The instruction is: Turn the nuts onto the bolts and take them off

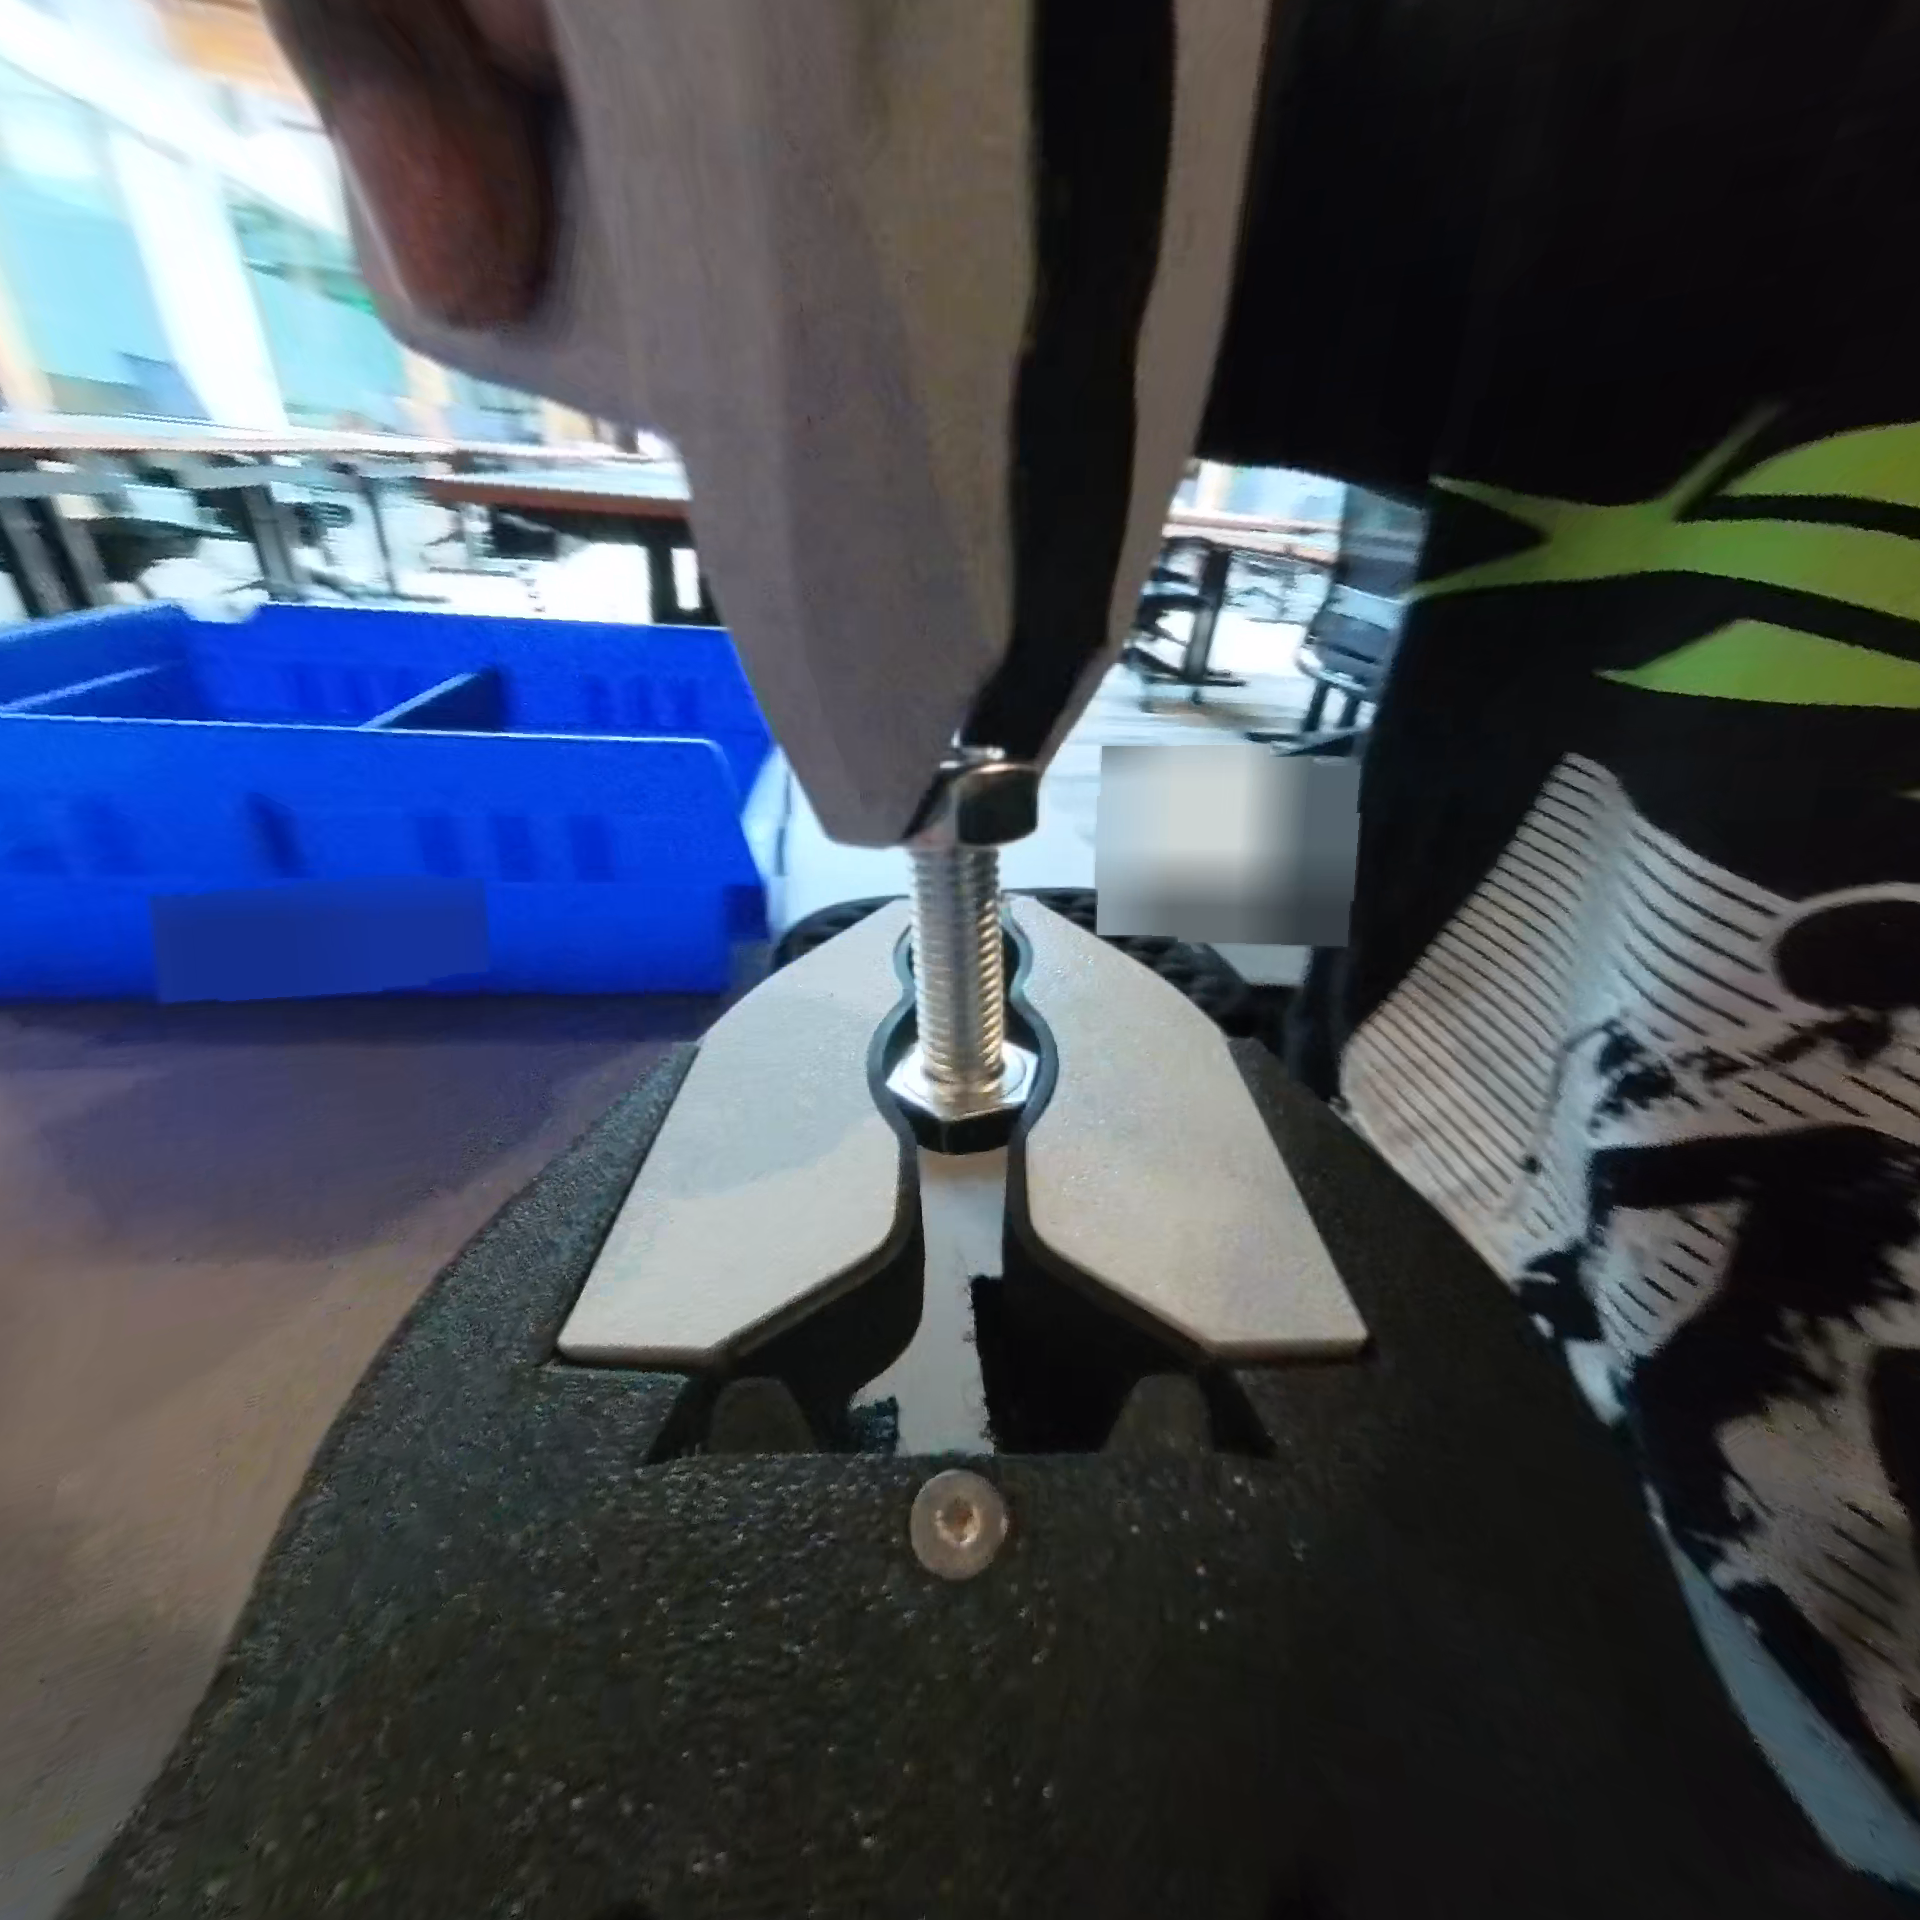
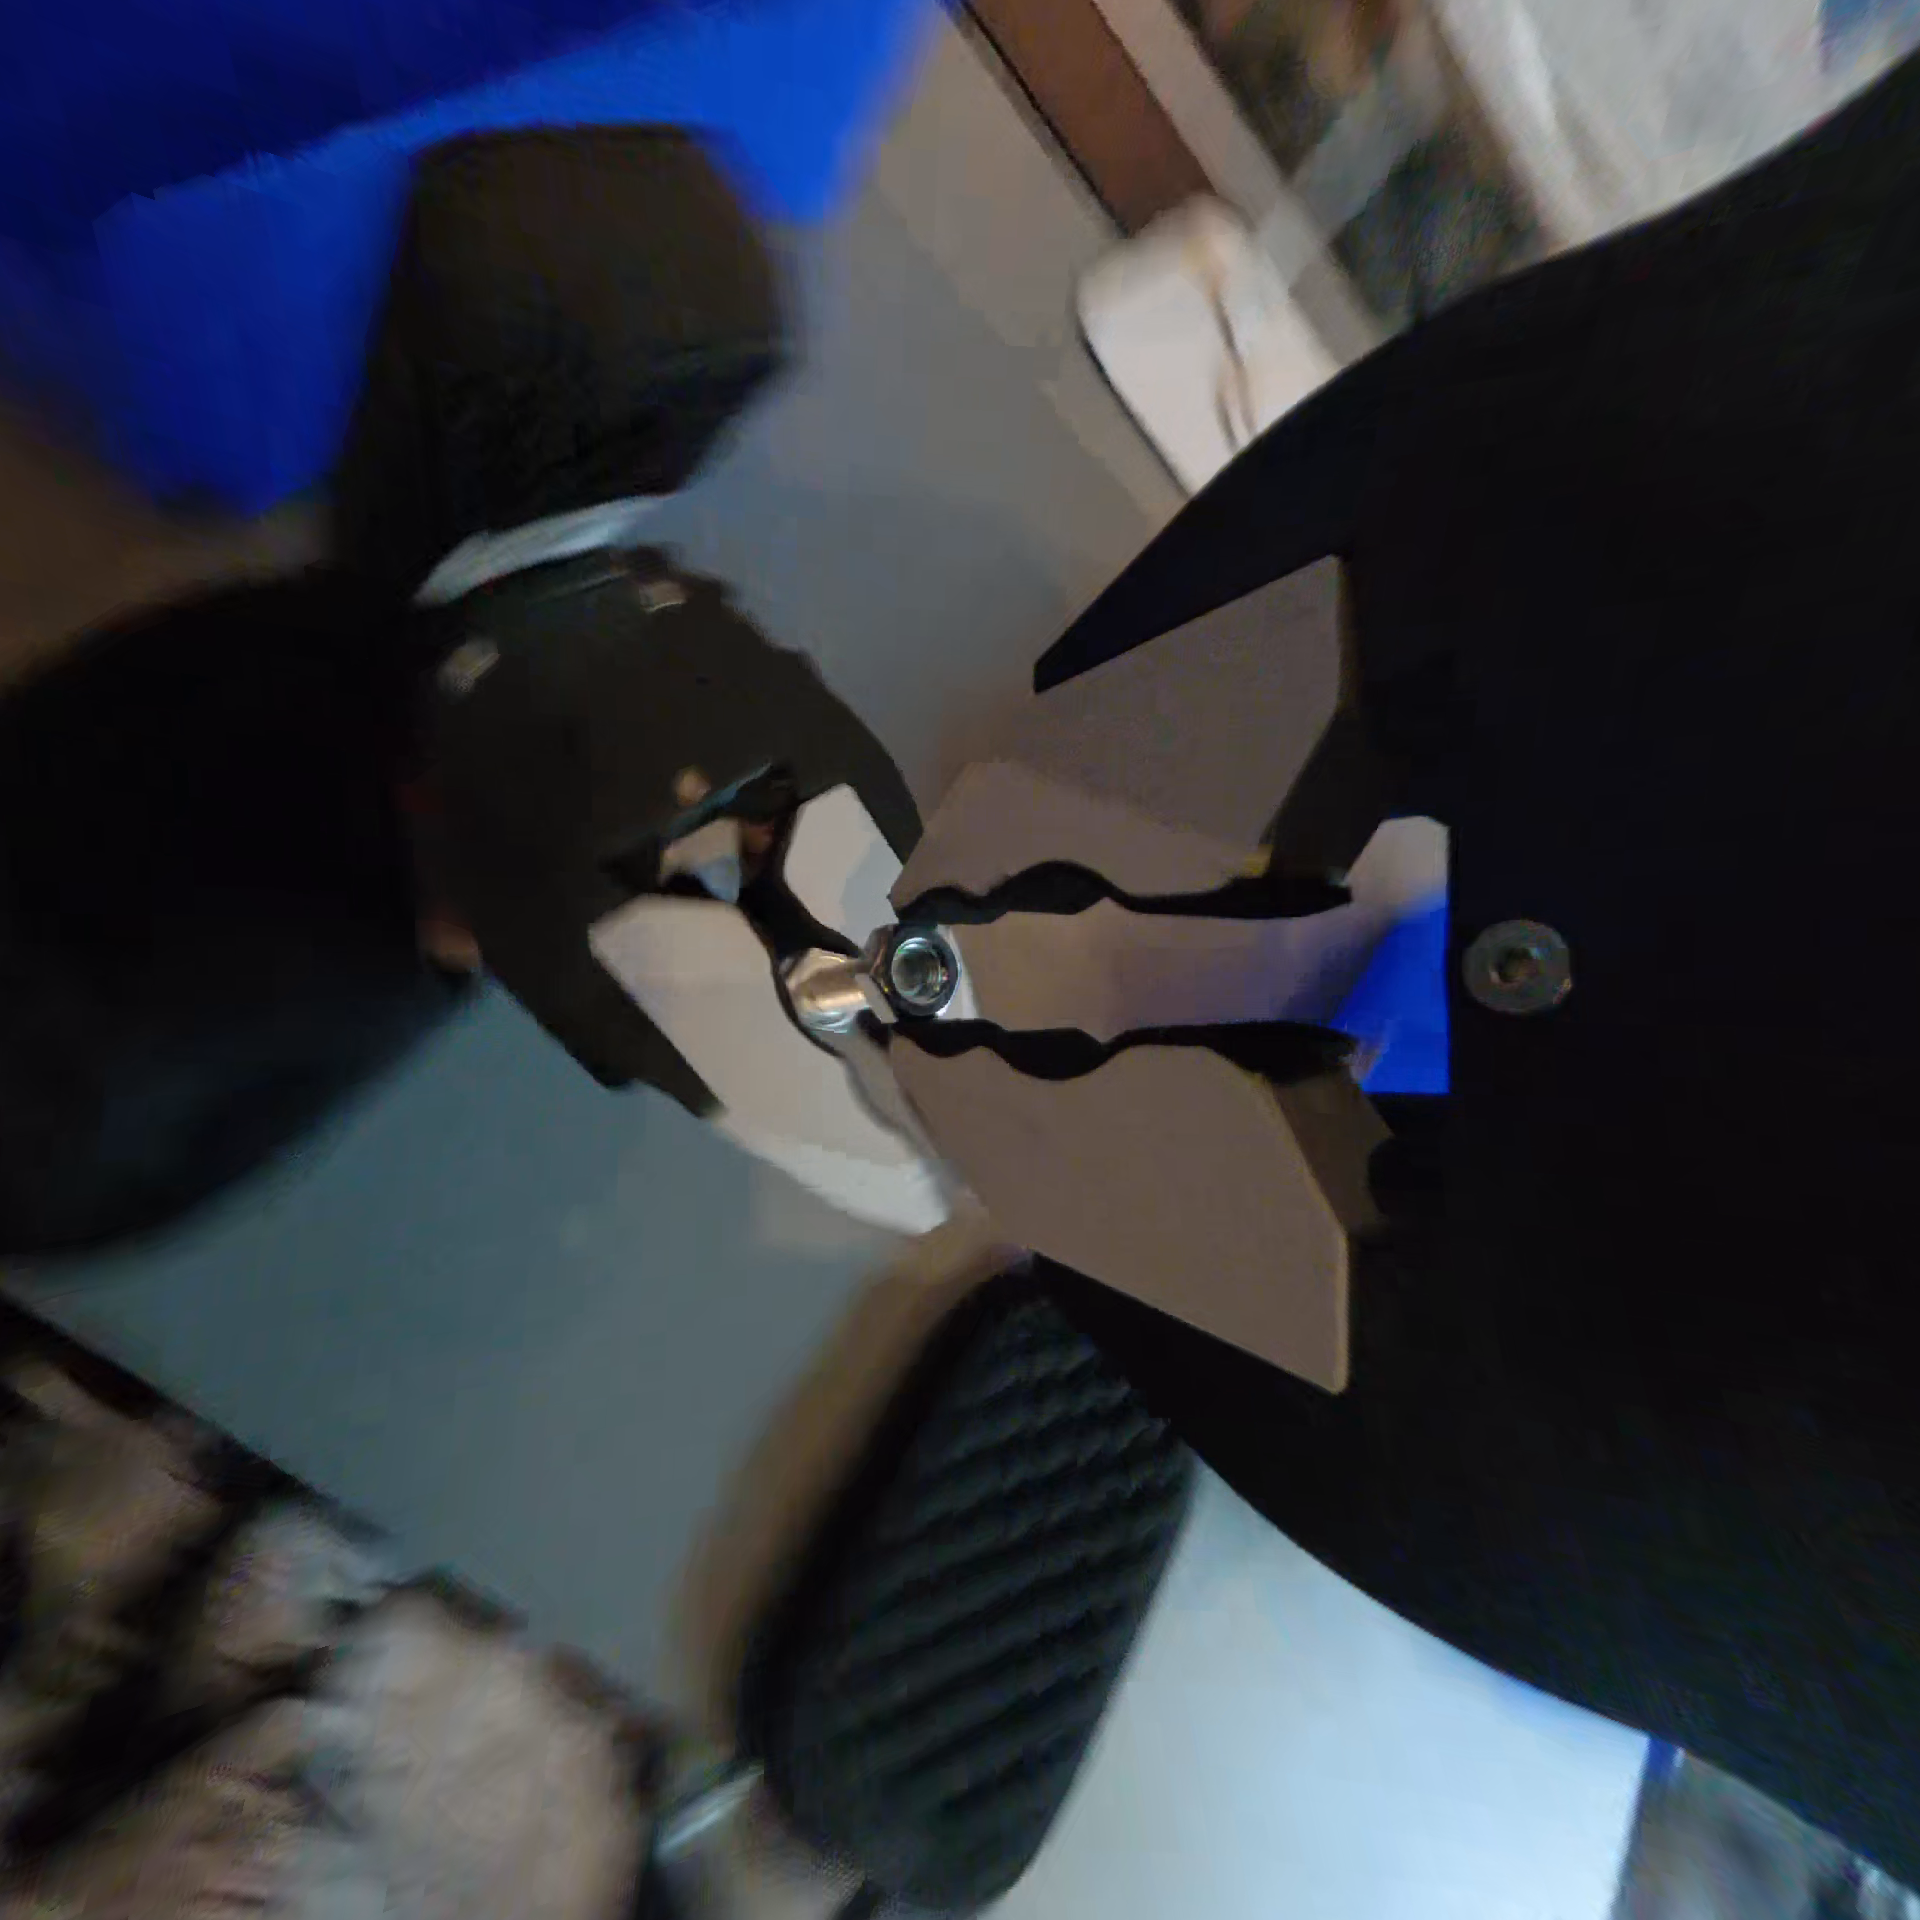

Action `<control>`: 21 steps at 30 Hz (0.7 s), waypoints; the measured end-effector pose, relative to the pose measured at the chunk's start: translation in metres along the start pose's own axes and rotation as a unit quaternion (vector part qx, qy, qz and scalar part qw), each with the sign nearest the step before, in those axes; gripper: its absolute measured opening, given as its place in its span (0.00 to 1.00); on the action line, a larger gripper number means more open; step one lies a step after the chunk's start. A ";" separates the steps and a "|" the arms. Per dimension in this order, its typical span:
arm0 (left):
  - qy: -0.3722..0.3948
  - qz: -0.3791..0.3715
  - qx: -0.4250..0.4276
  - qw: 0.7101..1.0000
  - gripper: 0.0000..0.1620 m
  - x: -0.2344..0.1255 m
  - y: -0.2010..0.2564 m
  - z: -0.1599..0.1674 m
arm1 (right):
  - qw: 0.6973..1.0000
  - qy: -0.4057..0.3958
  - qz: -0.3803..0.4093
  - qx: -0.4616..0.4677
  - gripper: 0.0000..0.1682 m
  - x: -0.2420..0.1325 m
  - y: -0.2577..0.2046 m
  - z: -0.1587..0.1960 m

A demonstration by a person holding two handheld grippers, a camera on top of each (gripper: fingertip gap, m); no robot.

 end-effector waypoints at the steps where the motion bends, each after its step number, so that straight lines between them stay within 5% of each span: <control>1: 0.000 0.024 -0.001 1.000 0.07 0.003 0.004 0.000 | 0.998 -0.007 0.003 -0.057 0.10 0.000 -0.005 -0.003; 7: 0.017 0.100 -0.021 0.995 0.07 0.006 0.014 0.001 | 0.982 -0.024 0.011 -0.186 0.10 0.000 -0.012 -0.012; 18: 0.051 0.171 -0.048 0.983 0.07 0.005 0.022 -0.004 | 0.966 -0.002 0.038 -0.256 0.10 -0.005 -0.019 -0.015; 21: 0.044 0.143 -0.040 0.988 0.07 0.006 0.019 -0.003 | 0.976 -0.008 0.031 -0.214 0.10 -0.005 -0.016 -0.012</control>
Point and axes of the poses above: each gripper's, where its closed fingertips meet, x out along the fingers, z out of its underside, y = z × x across the jaws, the point moved 7 cm from there along -x, back along the fingers, and after that the axes turned 10 degrees about x, right-handed, at the moved point
